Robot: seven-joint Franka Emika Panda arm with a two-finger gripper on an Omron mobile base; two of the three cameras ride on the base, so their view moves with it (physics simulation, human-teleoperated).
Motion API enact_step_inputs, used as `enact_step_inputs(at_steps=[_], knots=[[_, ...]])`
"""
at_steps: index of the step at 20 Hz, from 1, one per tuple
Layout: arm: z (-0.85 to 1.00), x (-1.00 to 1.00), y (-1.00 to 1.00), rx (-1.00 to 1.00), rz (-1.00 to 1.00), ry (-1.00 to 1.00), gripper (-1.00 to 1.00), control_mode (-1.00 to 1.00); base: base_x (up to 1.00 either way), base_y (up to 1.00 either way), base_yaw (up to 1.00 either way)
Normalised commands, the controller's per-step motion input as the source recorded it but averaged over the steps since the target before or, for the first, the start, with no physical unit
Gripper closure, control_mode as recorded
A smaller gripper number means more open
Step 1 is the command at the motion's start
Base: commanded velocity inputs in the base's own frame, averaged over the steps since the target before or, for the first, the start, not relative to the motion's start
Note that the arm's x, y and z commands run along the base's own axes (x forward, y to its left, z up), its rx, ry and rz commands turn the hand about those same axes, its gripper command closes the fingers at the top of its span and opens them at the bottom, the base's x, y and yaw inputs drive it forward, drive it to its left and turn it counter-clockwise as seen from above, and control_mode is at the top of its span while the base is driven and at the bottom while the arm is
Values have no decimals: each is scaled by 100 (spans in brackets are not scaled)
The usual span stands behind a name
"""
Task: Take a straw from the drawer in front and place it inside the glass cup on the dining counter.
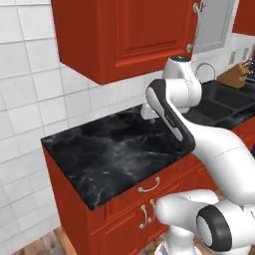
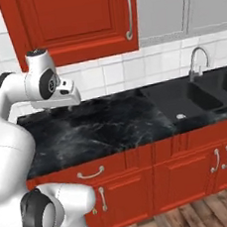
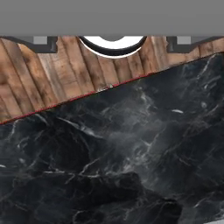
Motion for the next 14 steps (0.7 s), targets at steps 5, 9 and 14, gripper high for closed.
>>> enact_step_inputs(at_steps=[5,9,14], knots=[[0,0,0,0,0,0,-100,100,-17,40,-79],[0,0,0,0,0,0,-100,100,-26,27,-70],[0,0,0,0,0,0,-100,100,-30,19,-23]])
